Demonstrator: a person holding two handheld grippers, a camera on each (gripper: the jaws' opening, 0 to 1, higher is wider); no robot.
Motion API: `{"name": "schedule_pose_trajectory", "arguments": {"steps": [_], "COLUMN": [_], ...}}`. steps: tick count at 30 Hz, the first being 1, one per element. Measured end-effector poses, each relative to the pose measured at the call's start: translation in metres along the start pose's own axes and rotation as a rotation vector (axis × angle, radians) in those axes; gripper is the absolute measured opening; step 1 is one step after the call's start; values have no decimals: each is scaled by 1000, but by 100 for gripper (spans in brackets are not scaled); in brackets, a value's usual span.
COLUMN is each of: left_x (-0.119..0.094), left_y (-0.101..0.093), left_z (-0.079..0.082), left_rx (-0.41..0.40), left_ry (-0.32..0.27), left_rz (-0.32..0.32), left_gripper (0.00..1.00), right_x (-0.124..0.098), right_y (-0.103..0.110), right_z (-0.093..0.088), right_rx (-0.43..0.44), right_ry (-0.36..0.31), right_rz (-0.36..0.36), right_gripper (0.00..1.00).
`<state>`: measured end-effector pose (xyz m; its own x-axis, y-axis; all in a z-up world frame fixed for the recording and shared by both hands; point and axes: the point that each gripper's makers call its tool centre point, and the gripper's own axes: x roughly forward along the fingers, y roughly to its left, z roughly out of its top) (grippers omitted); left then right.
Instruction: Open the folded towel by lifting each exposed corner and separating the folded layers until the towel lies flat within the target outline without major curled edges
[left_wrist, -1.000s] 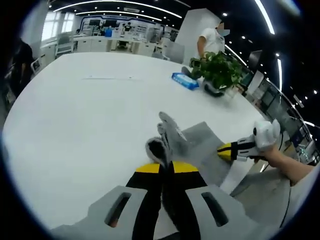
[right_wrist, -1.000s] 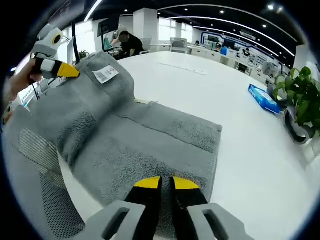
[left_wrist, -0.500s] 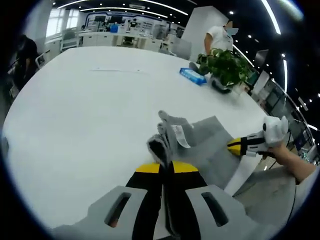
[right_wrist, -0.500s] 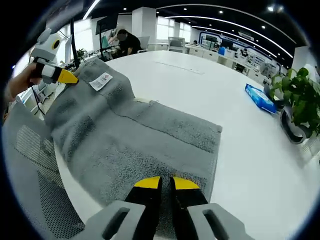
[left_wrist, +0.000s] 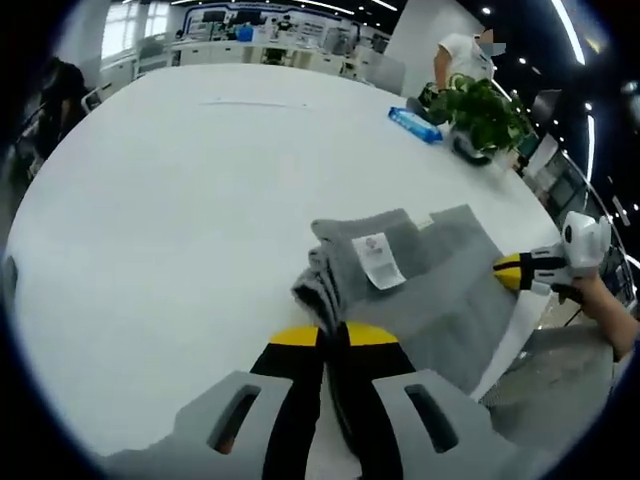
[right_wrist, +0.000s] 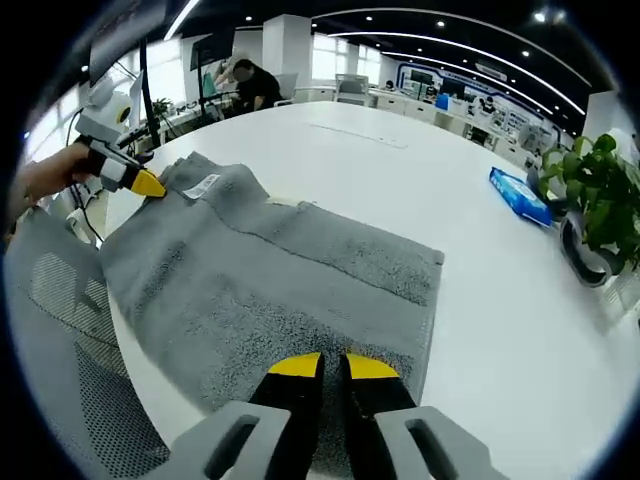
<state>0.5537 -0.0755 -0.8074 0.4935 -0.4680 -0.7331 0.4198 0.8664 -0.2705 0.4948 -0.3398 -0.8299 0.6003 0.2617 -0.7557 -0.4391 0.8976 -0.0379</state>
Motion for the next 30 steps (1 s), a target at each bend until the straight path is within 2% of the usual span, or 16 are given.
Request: {"name": "schedule_pose_trajectory", "arguments": {"steps": [3, 5, 10, 12, 16, 18, 19, 20, 22, 23, 24, 27, 30], "left_x": [5, 6, 12, 12, 12, 11, 10, 8, 3, 1, -2, -16, -24], "left_y": [6, 13, 25, 26, 27, 28, 28, 26, 26, 25, 23, 28, 24], "left_z": [-4, -9, -8, -9, -9, -7, -6, -4, 0, 6, 19, 41, 58], "left_rx": [10, 60, 186, 183, 170, 188, 208, 228, 215, 213, 202, 205, 266], "left_ry": [9, 33, 27, 27, 19, 18, 17, 13, 5, -24, -91, -195, -273], "left_rz": [17, 49, 114, 120, 111, 124, 128, 128, 146, 148, 150, 202, 215], "left_gripper": [7, 9, 21, 25, 25, 27, 28, 28, 30, 31, 31, 32, 31], "right_x": [0, 0, 0, 0, 0, -1, -2, -3, -5, -8, -10, -15, -17], "right_y": [0, 1, 0, 1, 1, 1, 2, 2, 1, -1, -2, -3, 13], "right_z": [0, 0, 0, 0, 1, 3, 6, 9, 20, 29, 33, 48, 67], "right_rx": [-4, -6, -10, -19, -35, 0, 47, 63, 105, 101, 90, 6, -53], "right_ry": [0, 0, 1, 3, 9, 5, -10, -25, -79, -118, -138, -190, -260], "right_rz": [-1, -2, -3, -5, -10, -6, -2, 3, 5, -9, -21, -57, -21], "right_gripper": [4, 4, 5, 5, 5, 6, 7, 9, 16, 19, 21, 21, 19]}}
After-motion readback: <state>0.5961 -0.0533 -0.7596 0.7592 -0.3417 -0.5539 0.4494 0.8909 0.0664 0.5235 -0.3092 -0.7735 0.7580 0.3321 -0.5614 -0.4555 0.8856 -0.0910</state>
